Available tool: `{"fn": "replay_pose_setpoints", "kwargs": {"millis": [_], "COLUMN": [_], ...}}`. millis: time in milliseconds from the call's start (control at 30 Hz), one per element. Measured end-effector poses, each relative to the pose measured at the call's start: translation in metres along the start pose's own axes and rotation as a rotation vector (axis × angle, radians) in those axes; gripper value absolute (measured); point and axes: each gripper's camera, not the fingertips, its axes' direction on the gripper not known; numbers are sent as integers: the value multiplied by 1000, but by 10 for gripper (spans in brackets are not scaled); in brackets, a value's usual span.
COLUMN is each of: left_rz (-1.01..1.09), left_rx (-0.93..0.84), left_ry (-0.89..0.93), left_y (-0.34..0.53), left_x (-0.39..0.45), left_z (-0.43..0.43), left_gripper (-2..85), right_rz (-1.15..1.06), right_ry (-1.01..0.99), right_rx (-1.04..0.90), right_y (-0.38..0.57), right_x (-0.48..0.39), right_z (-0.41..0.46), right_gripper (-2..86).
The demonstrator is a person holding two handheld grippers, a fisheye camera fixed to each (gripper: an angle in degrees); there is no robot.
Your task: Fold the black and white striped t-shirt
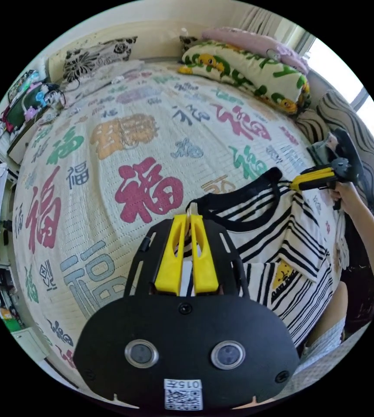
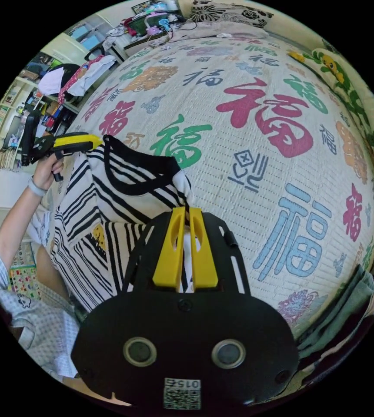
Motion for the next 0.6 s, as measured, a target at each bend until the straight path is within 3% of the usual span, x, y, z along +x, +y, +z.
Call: {"fn": "replay_pose_setpoints", "kwargs": {"millis": [167,333,600], "left_rz": [118,201,129], "left_rx": [130,199,108], "left_ry": [41,154,154], "left_y": [67,193,388], "left_x": [24,66,146], "left_z": [-79,-154,-151], "left_gripper": [0,-2,-4], "right_rz": [-88,-170,-237], "right_ry": [-16,-97,-82], "right_rx": [129,216,142], "right_y": [70,173,353], "right_x": [-23,-64,-152], "right_z": [-46,-78,-29], "right_gripper": [-1,-4,-5]}}
